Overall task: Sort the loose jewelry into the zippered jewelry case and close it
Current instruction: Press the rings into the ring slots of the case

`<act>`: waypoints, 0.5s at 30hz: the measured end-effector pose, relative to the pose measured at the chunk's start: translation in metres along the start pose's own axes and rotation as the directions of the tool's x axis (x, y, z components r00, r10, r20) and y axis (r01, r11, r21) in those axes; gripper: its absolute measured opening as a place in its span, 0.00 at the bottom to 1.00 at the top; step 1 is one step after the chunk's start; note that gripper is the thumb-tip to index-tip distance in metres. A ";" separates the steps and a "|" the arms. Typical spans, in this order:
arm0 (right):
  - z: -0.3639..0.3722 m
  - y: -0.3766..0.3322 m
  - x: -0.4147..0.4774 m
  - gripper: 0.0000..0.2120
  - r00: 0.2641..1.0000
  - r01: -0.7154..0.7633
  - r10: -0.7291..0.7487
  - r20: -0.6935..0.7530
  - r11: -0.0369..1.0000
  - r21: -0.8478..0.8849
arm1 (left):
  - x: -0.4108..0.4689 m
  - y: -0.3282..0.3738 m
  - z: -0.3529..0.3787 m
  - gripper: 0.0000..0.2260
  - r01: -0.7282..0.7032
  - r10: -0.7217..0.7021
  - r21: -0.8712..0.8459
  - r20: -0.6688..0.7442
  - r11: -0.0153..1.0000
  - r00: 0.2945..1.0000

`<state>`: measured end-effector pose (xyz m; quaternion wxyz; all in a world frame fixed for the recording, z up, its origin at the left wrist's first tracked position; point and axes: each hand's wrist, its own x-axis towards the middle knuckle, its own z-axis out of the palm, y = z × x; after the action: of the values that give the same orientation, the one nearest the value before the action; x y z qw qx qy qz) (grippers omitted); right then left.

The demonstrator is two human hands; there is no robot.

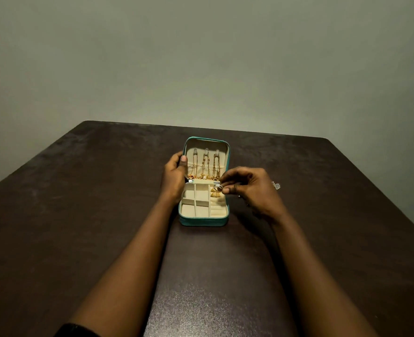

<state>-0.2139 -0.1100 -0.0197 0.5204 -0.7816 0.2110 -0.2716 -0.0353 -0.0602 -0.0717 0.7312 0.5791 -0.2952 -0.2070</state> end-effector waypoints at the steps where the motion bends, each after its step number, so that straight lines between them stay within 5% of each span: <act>1: 0.000 0.003 0.002 0.14 1.000 -0.026 0.026 -0.018 0.999 -0.042 | 0.000 0.000 0.000 0.12 0.001 -0.001 -0.002 -0.003 1.000 1.000; 9: 0.008 0.009 0.004 0.07 0.986 -0.160 0.152 -0.062 0.977 -0.140 | 0.001 -0.001 0.000 0.12 0.011 -0.011 0.012 -0.009 1.000 1.000; 15: 0.017 0.016 0.007 0.17 0.976 -0.214 0.204 -0.079 0.967 -0.140 | 0.001 -0.001 -0.001 0.11 0.004 -0.003 0.011 -0.007 1.000 1.000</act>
<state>-0.1984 -0.1082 -0.0379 0.4797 -0.7823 0.3283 -0.2237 -0.0341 -0.0601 -0.0728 0.7287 0.5843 -0.2928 -0.2047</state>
